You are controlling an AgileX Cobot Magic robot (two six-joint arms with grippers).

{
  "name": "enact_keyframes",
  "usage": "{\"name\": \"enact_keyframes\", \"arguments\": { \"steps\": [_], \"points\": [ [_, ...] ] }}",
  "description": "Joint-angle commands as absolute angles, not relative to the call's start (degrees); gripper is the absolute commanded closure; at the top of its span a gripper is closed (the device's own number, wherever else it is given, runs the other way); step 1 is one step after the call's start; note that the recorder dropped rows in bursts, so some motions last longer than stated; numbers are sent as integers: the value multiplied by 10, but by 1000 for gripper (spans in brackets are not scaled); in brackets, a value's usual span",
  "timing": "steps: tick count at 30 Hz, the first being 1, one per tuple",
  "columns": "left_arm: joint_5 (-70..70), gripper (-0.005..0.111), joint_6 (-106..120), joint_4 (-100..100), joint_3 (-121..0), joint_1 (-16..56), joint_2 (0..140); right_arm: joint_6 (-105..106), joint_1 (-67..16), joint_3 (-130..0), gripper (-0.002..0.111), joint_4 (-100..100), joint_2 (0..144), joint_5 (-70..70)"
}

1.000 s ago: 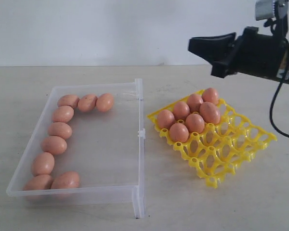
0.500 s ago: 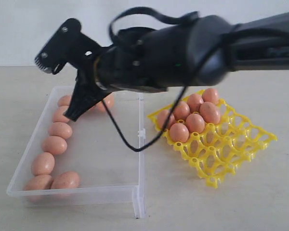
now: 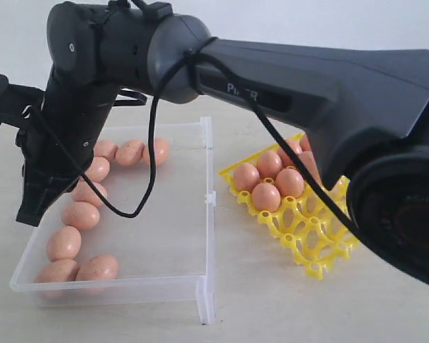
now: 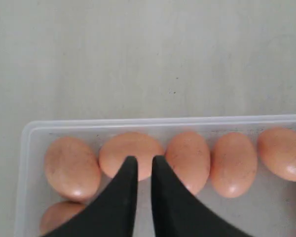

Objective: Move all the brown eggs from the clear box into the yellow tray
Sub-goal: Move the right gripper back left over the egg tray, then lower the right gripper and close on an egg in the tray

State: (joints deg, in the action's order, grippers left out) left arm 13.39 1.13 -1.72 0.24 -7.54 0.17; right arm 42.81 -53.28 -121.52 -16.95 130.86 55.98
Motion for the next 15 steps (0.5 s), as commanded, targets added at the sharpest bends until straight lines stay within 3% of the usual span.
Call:
{"name": "enact_keyframes", "arguments": {
  "steps": [1, 4, 15],
  "points": [
    [133, 111, 12, -20, 0, -74, 0, 436, -531, -1219, 68, -135, 1329, 530],
    [133, 111, 12, -20, 0, -74, 0, 423, -531, -1219, 59, -122, 1347, 499],
    [133, 111, 12, -20, 0, -74, 0, 408, -522, -1219, 60, -103, 1386, 416]
  ]
}}
